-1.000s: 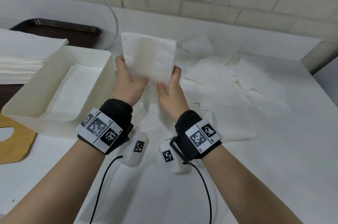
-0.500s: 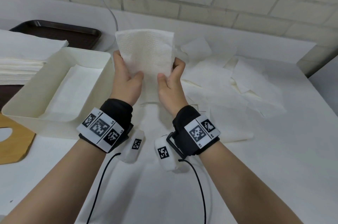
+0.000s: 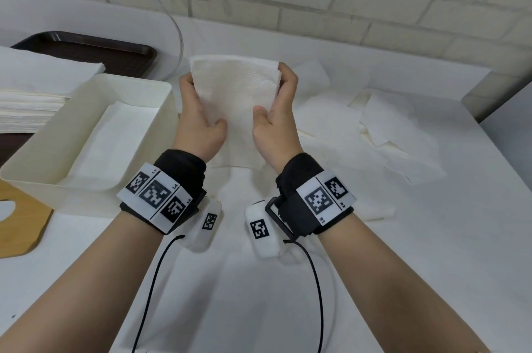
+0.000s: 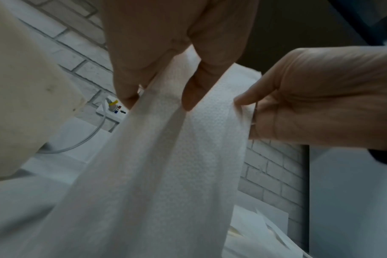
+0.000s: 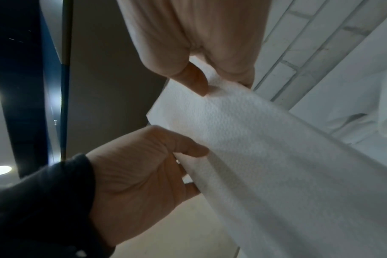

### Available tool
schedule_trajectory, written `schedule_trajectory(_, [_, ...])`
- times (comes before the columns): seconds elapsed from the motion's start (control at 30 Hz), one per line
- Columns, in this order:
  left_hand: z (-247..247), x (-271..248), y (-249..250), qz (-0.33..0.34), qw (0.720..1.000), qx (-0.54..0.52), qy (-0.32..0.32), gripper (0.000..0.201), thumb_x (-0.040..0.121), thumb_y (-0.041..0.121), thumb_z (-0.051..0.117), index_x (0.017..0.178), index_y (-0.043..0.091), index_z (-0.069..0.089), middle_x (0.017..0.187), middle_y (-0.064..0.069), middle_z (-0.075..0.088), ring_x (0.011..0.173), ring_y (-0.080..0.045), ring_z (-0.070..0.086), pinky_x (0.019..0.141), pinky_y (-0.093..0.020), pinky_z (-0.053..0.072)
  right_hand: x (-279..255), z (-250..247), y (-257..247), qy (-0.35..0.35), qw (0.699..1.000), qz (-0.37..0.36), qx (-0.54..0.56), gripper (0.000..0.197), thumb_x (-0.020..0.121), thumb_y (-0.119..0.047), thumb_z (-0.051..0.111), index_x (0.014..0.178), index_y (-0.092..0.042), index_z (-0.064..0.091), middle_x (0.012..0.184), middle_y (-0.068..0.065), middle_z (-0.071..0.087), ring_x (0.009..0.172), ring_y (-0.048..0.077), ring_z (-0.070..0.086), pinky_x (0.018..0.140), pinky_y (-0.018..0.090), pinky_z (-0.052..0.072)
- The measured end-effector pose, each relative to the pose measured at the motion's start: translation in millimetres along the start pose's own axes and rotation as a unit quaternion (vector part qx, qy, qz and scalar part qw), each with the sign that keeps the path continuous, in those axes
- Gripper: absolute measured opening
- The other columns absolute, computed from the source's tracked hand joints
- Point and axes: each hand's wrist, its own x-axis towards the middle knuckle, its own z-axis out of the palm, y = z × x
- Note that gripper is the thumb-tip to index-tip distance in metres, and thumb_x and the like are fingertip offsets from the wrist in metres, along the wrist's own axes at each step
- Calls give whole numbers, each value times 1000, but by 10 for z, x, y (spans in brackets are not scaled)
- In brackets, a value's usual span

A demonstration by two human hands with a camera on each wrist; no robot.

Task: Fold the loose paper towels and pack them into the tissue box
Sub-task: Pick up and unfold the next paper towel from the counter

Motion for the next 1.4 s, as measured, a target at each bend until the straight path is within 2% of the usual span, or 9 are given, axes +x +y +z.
schedule_trajectory(0.2, [11, 4, -42, -32, 998, 22, -39, 51, 84, -12, 47, 112, 26, 28, 97, 20, 45, 87, 14, 48, 73, 2, 39, 5, -75, -107, -4, 997, -52, -57, 60, 78, 17, 45, 132, -8, 33, 126, -8, 34, 114, -5, 30, 97, -6, 18])
schedule_trajectory(0.33, [8, 23, -14, -39, 999, 29, -23, 43, 83, -11, 48, 107, 20, 32, 91, 14, 46, 82, 4, 50, 67, -3, 42, 92, -161, -221, -10, 987, -77, -137, 42, 81, 8, 54, 120, -9, 53, 116, -1, 56, 106, 5, 49, 90, -3, 29])
schedule_trajectory(0.47, [-30, 7, 0, -83, 996, 22, 5, 39, 82, 3, 62, 107, 20, 37, 88, 7, 53, 72, -6, 50, 54, -2, 39, 148, -313, -321, 53, 993, -59, -90, 35, 78, 11, 56, 106, -9, 59, 102, -11, 56, 88, -11, 50, 83, -3, 34])
schedule_trajectory(0.53, [-61, -19, -4, -121, 992, -3, 30, 34, 84, 17, 66, 108, 18, 42, 90, 2, 56, 67, -5, 50, 46, -3, 36, 180, -412, -346, 108, 993, -32, -42, 37, 77, 12, 57, 99, -18, 56, 96, -15, 54, 84, -13, 53, 80, 4, 42])
schedule_trajectory(0.7, [-96, -69, -30, -254, 954, -156, 21, 55, 71, 41, 74, 118, 17, 56, 105, 3, 67, 78, -12, 65, 52, -16, 46, 197, -621, -358, 214, 975, 38, 50, 39, 76, 3, 57, 93, -32, 53, 96, -12, 55, 97, 18, 58, 87, 53, 51])
schedule_trajectory(0.83, [-49, -99, 37, -322, 892, -317, -31, 19, 85, 14, 60, 104, 15, 62, 89, 5, 73, 77, -8, 70, 62, -22, 56, 170, -656, -342, 213, 971, 79, 73, 34, 80, 3, 57, 97, -27, 55, 103, -1, 61, 98, 19, 61, 88, 50, 52])
schedule_trajectory(1.03, [-146, -64, 90, -230, 946, -229, -8, 25, 87, -3, 55, 106, 12, 59, 82, 8, 74, 75, -6, 70, 63, -20, 55, -5, -832, -382, 154, 979, 116, 60, 23, 81, 2, 61, 84, -21, 56, 87, -4, 63, 80, 13, 61, 66, 31, 55])
schedule_trajectory(1.2, [-303, -85, 170, -164, 969, -184, -7, 27, 84, -7, 56, 93, 17, 62, 78, 9, 73, 75, -9, 69, 66, -23, 55, -206, -999, -388, 19, 994, 109, -15, 38, 74, 7, 68, 89, -25, 56, 91, -9, 65, 80, -1, 65, 74, 19, 54])
schedule_trajectory(1.4, [-263, -140, 55, -231, 971, -60, -9, 28, 56, 1, 58, 65, 27, 65, 70, 1, 61, 74, -24, 54, 63, -32, 41, -492, -801, -129, -3, 985, 172, -21, 30, 74, 9, 66, 69, -18, 54, 74, -7, 54, 72, 10, 52, 69, 20, 43])
